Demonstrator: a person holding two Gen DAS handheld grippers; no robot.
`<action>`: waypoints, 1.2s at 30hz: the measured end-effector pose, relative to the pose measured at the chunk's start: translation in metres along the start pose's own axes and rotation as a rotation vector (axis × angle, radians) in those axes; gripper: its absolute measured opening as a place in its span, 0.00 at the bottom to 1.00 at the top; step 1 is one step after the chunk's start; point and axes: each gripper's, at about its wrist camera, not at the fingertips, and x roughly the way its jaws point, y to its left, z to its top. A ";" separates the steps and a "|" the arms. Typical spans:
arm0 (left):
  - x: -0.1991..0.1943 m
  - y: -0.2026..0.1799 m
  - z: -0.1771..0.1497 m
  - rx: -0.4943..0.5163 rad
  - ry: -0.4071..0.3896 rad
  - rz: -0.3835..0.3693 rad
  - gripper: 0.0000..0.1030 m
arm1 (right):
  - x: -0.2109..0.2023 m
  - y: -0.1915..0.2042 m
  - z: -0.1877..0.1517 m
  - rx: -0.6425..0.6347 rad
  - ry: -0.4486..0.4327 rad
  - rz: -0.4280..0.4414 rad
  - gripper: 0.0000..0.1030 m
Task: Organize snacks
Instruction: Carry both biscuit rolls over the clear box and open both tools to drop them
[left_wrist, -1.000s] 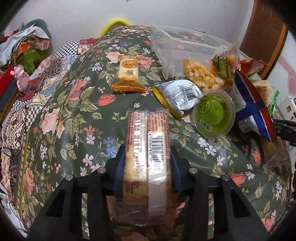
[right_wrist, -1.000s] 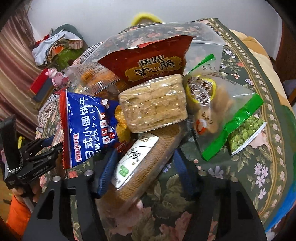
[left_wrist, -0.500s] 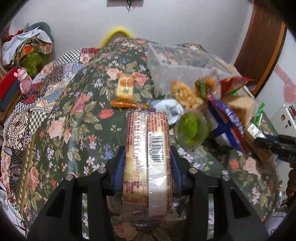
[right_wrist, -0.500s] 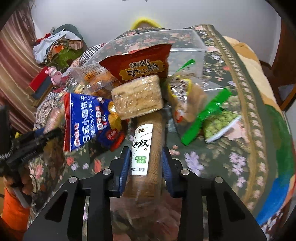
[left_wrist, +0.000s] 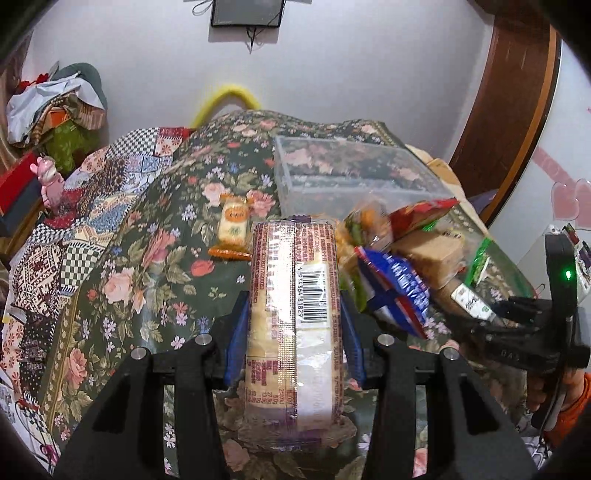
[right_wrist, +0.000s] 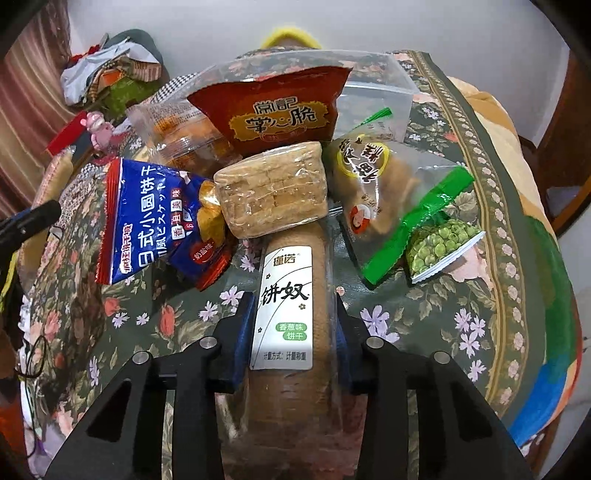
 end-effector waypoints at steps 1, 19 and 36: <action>-0.002 -0.002 0.002 0.002 -0.006 0.000 0.44 | -0.004 0.002 -0.002 -0.009 -0.012 -0.009 0.33; -0.029 -0.030 0.032 0.022 -0.085 -0.039 0.44 | -0.086 -0.020 -0.005 0.035 -0.201 0.003 0.33; 0.010 -0.044 0.113 0.039 -0.142 -0.058 0.44 | -0.099 -0.020 0.077 0.025 -0.390 -0.009 0.33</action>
